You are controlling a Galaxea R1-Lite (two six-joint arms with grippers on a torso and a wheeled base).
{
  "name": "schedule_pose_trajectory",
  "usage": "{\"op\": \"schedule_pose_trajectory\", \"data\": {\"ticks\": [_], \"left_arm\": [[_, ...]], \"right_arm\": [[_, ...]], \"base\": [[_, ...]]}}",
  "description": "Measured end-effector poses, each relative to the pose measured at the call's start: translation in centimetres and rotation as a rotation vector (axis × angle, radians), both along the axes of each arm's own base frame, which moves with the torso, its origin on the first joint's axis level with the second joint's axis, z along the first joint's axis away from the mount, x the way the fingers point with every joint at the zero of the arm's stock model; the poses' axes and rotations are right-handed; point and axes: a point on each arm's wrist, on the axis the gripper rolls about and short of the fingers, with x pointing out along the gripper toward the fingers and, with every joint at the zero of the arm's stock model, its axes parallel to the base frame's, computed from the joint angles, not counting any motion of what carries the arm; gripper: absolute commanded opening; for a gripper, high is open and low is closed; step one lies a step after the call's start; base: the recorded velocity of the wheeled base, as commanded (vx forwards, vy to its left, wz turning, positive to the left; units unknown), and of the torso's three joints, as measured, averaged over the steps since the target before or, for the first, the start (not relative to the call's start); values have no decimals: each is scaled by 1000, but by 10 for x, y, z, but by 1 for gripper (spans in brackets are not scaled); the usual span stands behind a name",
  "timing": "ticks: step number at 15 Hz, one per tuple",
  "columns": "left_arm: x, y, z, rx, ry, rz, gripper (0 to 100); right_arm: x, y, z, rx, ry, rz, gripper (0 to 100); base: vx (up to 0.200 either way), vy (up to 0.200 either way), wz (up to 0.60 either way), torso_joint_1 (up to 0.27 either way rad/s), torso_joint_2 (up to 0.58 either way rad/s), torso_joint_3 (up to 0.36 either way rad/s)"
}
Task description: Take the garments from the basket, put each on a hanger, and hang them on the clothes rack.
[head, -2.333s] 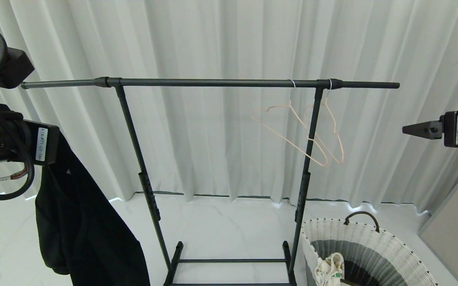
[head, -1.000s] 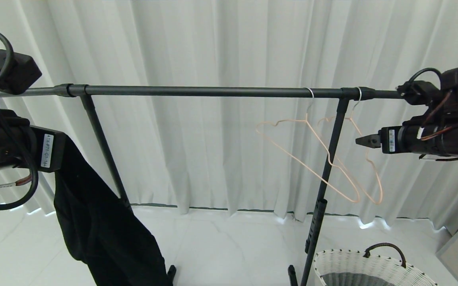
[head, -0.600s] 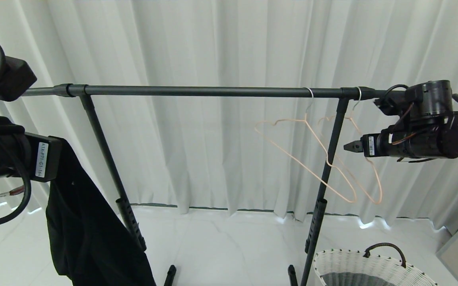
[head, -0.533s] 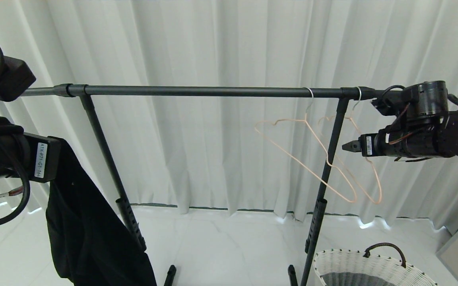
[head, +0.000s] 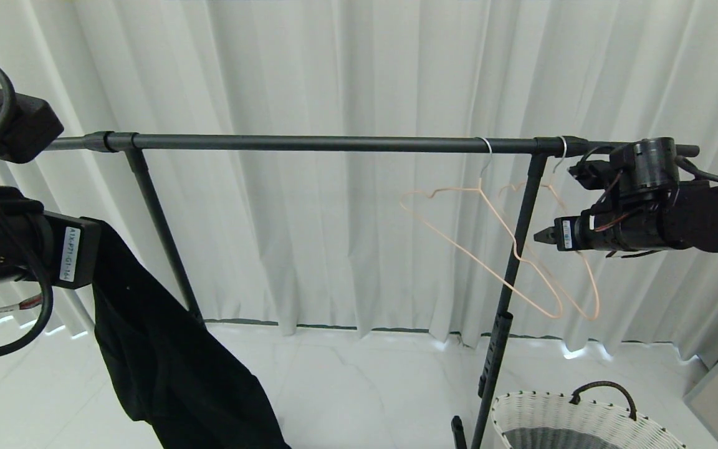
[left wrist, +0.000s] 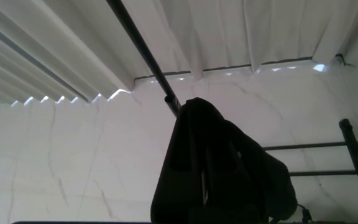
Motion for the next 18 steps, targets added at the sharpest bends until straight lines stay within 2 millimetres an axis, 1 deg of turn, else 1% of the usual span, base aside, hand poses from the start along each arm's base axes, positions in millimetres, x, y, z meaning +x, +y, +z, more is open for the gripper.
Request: {"op": "schedule_pose_trajectory", "data": {"ticks": [4,8,11,13,15,18], "left_arm": [[0,0,-1,1,5,0,0],[0,0,-1,1,6,1,0],[0,0,-1,-1,5,2,0],[0,0,-1,0,4,2,0],[0,1,-1,0,2,4,0],[-1,1,0,-1,-4,6,0]], "right_arm": [[2,1,-2,-2,4,0,0],[0,0,2,-1,-7,-5,0],[-5,-1,9,18,-27,-17,0],[-11,-2,18,32,-50,-24,0],[-19,-4,30,39,-92,-31,0],[-32,-8,39,47,-157,-40,0]], "base": [[0,0,0,0,0,0],[0,0,0,0,0,0],[0,0,0,0,0,0],[0,0,0,0,0,0],[0,0,0,0,0,0],[0,0,0,0,0,0]]}}
